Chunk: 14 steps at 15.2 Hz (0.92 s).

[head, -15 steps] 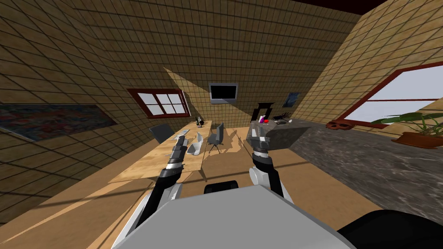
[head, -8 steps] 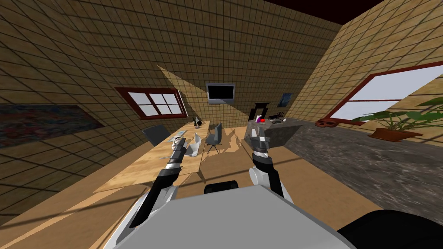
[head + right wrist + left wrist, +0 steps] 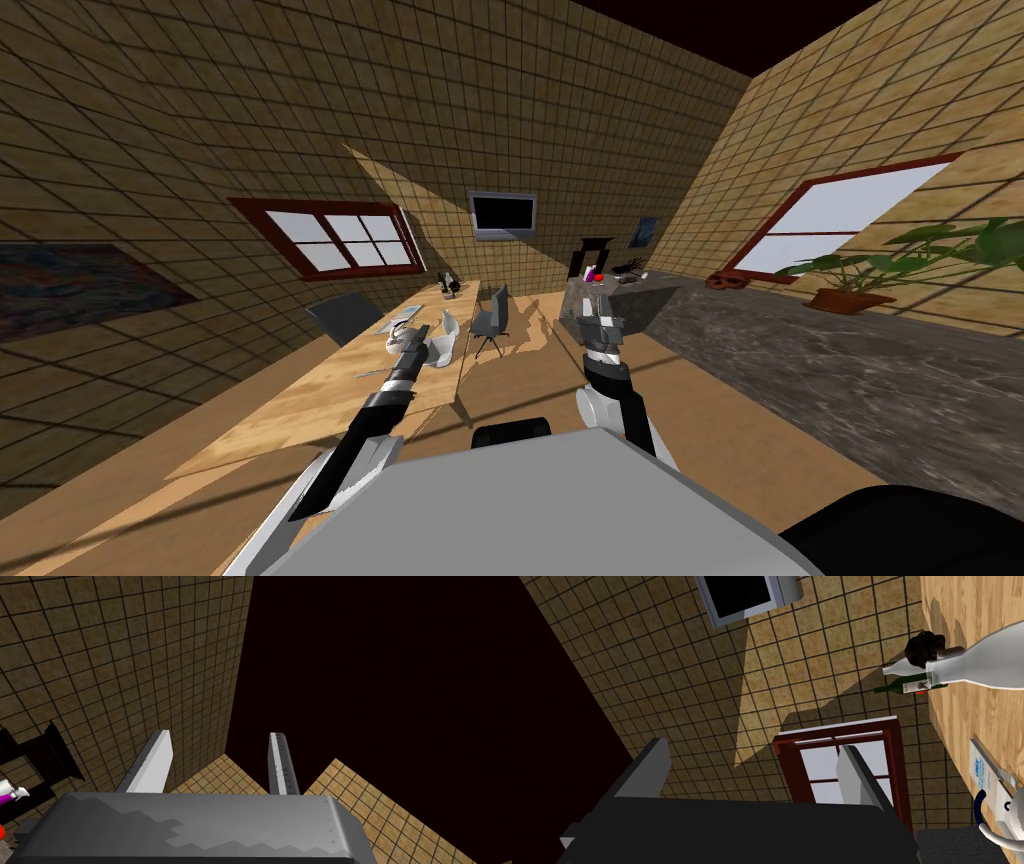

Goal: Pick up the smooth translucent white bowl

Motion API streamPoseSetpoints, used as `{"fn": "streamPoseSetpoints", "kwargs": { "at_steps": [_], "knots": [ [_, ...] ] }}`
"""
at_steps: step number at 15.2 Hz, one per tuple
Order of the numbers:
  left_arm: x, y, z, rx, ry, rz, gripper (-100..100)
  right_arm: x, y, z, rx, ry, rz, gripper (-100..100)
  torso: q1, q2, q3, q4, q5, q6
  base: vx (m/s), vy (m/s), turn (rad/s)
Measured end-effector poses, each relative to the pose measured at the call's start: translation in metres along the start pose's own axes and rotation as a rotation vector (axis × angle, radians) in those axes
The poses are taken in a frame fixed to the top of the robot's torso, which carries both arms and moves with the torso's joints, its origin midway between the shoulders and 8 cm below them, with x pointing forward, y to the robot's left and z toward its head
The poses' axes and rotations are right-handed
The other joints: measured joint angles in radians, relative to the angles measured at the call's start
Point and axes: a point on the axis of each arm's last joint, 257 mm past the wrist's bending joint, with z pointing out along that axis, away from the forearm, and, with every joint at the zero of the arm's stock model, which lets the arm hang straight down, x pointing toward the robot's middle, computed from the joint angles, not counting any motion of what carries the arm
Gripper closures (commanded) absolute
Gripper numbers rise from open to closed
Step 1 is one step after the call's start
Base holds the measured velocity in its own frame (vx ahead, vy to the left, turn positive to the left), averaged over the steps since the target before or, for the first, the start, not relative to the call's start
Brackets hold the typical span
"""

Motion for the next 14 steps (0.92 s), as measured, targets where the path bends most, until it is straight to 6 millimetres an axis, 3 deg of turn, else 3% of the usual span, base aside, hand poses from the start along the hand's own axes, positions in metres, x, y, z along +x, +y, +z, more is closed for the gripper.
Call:
{"fn": "streamPoseSetpoints", "kwargs": {
  "at_steps": [10,14],
  "knots": [
    [-0.018,0.073,-0.014,-0.239,0.019,-0.022,-100,0.0,0.0,0.0,0.0,0.0,0.0,0,0.001,0.0,0.0,0.0,0.0,0.0,0.01,0.002,-0.084],
    [-0.023,0.093,-0.021,-0.317,0.021,-0.031,-100,0.0,0.0,0.0,0.0,0.0,0.0,0,0.001,0.0,0.0,0.0,0.0,0.0,0.012,0.005,-0.089]
  ]
}}
